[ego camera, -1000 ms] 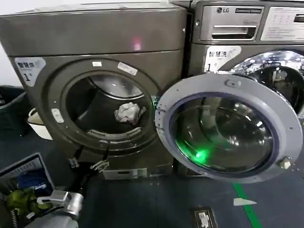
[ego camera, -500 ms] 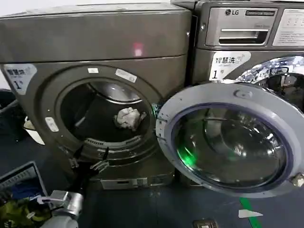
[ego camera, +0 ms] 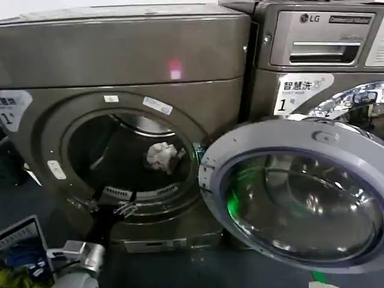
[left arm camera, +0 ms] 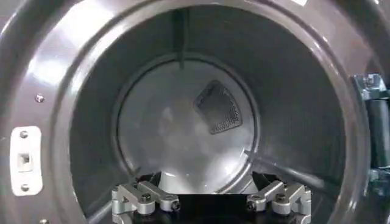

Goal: Grasp the clothes from the dryer.

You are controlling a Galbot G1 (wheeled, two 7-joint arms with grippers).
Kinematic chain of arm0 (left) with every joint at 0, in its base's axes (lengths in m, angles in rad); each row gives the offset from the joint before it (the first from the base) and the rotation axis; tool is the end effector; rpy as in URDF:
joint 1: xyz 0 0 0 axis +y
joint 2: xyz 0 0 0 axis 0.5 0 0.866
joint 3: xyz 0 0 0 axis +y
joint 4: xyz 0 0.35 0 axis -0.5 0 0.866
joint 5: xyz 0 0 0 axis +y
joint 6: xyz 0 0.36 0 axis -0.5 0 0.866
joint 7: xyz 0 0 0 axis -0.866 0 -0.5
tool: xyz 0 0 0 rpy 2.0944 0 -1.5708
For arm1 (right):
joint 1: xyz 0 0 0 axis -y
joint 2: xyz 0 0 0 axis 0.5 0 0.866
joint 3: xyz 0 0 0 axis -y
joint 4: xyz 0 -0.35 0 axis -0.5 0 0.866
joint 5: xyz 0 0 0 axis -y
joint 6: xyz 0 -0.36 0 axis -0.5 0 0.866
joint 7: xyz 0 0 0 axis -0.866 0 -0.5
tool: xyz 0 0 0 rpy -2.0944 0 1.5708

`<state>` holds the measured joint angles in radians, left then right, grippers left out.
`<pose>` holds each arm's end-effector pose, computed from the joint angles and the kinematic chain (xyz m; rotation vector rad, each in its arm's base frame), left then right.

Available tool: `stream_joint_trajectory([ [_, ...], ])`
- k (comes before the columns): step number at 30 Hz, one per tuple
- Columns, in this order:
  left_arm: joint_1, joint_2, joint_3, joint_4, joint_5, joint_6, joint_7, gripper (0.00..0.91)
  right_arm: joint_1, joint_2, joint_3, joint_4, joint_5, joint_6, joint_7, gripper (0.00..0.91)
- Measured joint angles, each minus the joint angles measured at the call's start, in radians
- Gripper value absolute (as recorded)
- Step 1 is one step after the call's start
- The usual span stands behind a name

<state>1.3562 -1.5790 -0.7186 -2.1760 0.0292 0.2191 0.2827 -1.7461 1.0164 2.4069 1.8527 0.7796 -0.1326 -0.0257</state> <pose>0.2324 0.0562 -0.2271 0.1367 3.0745 0.1483 -0.1066 -0.4113 0.0384 1.4322 2.0861 -0.5669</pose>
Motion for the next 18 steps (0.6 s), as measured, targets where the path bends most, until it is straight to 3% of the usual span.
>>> stream_joint_trajectory([
  [18,-0.008,0.001,0.001,0.009,0.0,-0.001,0.0,0.907,0.0,0.003,-0.001,0.011,-0.002,0.0,-0.004,0.907],
])
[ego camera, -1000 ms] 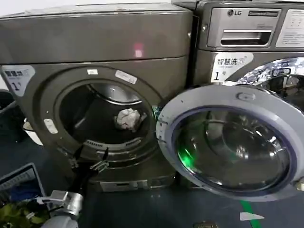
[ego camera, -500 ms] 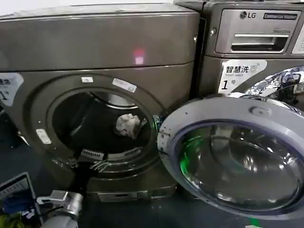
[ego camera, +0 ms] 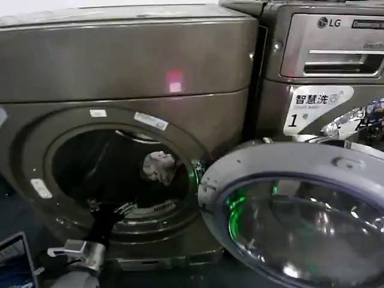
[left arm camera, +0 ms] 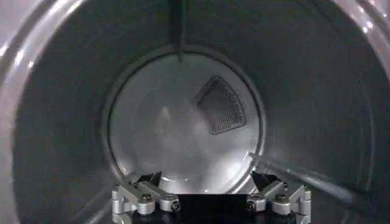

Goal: Grasp the clothes from the dryer.

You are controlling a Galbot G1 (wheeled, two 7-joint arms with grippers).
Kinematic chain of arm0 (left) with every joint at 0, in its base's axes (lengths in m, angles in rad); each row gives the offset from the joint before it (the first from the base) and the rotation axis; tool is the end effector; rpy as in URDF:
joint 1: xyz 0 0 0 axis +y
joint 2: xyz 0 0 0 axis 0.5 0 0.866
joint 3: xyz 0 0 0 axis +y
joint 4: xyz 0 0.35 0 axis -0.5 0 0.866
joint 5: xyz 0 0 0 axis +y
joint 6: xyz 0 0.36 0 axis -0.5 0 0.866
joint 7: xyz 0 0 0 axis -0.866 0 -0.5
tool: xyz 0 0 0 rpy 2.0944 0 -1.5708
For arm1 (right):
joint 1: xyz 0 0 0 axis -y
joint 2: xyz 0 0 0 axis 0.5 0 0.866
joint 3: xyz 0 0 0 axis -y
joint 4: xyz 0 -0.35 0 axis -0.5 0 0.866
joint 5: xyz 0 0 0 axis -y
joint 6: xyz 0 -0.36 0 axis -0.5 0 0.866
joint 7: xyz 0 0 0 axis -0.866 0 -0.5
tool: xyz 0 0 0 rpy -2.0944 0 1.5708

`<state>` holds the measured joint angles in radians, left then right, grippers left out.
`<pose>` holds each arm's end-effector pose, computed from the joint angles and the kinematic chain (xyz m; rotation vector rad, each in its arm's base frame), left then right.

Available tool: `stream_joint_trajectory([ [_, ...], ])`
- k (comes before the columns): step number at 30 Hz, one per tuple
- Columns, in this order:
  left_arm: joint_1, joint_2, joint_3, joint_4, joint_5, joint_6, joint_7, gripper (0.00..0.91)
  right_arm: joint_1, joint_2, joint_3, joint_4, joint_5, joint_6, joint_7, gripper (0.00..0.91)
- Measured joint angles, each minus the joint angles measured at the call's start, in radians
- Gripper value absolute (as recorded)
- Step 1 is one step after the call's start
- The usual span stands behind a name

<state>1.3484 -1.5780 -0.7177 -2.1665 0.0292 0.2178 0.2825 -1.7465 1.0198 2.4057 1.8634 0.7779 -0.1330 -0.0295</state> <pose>0.2352 0.0564 -0.2285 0.1376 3.0747 0.1470 -0.1052 -0.4084 0.0389 1.4224 2.0915 -0.5770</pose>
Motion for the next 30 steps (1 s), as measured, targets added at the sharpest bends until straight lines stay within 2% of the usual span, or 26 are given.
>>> stream_joint_trajectory([
  [30,-0.01,0.002,0.001,0.014,0.0,-0.008,-0.005,0.907,0.002,0.01,-0.012,0.014,-0.008,-0.015,0.003,0.907],
])
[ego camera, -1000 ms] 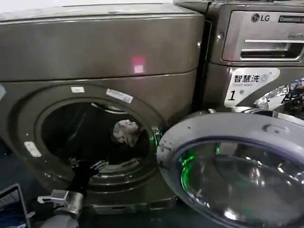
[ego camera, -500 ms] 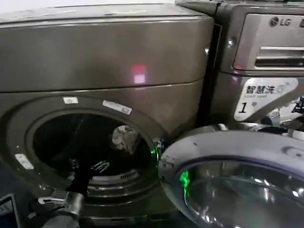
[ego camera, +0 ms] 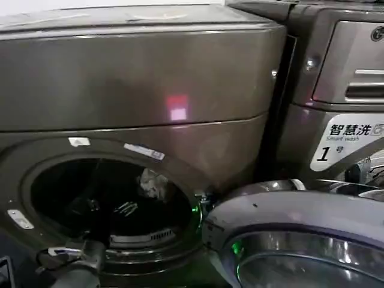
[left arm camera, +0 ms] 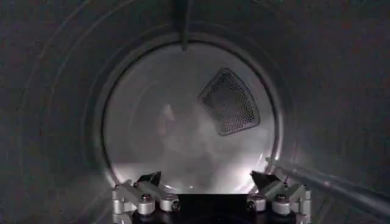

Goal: Grasp the clothes from the dryer.

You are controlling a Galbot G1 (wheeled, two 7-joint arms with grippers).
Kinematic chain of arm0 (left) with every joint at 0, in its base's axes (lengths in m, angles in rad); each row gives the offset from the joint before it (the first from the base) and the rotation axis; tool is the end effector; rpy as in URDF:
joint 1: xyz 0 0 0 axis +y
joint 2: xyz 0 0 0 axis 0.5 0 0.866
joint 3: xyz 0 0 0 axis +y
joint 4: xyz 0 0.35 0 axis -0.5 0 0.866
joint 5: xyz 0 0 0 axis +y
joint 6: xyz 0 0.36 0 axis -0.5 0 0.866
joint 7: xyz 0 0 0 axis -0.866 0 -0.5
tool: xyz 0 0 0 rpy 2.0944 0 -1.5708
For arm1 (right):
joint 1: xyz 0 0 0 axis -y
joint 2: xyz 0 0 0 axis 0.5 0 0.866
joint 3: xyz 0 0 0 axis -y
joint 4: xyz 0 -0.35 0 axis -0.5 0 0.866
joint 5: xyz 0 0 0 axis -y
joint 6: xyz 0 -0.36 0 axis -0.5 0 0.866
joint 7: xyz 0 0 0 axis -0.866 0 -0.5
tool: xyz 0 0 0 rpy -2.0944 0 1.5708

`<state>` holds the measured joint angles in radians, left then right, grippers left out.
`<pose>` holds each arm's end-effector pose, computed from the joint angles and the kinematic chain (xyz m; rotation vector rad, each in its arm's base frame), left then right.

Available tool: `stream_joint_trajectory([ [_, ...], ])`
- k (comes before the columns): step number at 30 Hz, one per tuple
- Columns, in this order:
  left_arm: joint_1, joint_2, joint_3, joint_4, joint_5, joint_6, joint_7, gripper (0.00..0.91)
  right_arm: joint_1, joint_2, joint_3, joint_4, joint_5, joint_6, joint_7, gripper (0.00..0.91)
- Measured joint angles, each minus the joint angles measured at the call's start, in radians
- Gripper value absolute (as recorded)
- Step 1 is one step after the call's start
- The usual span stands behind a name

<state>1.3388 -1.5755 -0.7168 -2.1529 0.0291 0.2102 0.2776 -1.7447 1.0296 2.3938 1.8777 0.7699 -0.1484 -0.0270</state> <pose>0.2389 0.0570 -0.2308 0.1320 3.0709 0.1482 -0.1019 -0.4053 0.0360 1.4305 2.1132 -0.5760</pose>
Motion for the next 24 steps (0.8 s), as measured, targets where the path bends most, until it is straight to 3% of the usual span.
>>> stream_joint_trajectory([
  [10,-0.138,0.013,0.02,0.138,0.003,-0.015,-0.024,0.907,-0.011,-0.003,0.007,0.006,-0.046,-0.033,0.023,0.907],
  [24,-0.538,0.062,0.063,0.587,0.032,-0.048,-0.055,0.907,-0.018,0.013,0.009,0.024,-0.077,-0.054,0.025,0.907],
])
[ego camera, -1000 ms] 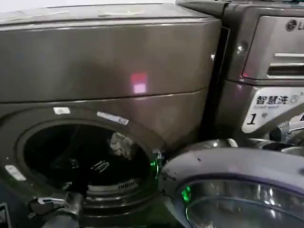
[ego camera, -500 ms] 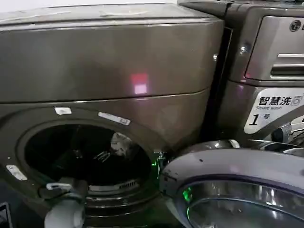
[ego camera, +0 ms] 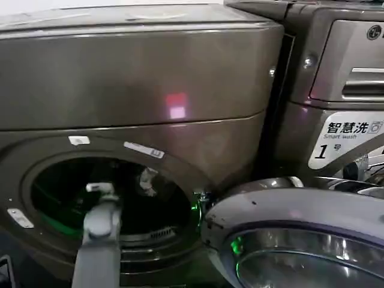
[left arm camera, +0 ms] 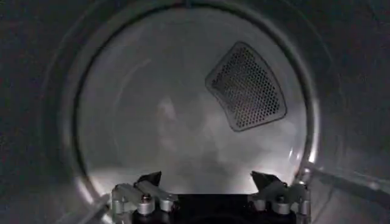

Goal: Grasp the clothes from the dryer.

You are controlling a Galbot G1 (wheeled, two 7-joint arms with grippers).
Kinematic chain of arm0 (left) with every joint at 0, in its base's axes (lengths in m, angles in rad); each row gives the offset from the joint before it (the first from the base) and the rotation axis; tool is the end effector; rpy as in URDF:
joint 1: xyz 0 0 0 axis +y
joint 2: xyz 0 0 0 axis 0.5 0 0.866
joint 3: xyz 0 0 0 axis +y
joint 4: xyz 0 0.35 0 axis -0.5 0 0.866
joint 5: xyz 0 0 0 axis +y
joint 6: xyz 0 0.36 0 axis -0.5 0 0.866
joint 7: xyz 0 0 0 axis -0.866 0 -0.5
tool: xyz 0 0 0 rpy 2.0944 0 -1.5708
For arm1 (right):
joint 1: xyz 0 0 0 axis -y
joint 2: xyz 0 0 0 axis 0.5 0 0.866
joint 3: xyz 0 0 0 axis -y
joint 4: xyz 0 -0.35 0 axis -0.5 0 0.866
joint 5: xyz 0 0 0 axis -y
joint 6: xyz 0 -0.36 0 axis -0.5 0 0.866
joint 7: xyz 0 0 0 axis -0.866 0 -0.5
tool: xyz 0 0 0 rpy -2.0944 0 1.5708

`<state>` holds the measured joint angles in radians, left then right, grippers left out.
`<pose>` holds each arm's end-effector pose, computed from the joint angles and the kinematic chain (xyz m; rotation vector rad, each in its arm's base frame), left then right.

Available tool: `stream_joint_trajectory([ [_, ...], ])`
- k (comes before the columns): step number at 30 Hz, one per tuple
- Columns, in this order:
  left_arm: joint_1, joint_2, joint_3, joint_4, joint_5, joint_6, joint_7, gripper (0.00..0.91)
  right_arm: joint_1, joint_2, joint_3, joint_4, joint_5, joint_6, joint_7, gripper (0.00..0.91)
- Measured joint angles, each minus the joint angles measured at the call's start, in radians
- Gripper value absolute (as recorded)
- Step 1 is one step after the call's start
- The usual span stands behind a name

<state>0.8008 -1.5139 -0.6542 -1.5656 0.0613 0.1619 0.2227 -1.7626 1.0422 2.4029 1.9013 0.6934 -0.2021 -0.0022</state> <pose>0.4312 0.0668 -0.2511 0.1084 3.0677 0.1489 -0.1028 -0.3978 0.0393 1.5352 2.1253 -0.6458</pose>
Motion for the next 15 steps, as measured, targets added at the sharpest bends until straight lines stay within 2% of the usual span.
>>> stream_joint_trajectory([
  [10,-0.314,0.039,0.045,0.409,0.13,-0.023,0.08,0.907,0.004,0.001,-0.006,0.002,-0.006,-0.007,0.001,0.907],
  [15,-0.438,0.085,0.127,0.571,0.224,-0.062,0.179,0.907,0.011,0.005,-0.019,0.013,-0.007,-0.011,0.001,0.907],
])
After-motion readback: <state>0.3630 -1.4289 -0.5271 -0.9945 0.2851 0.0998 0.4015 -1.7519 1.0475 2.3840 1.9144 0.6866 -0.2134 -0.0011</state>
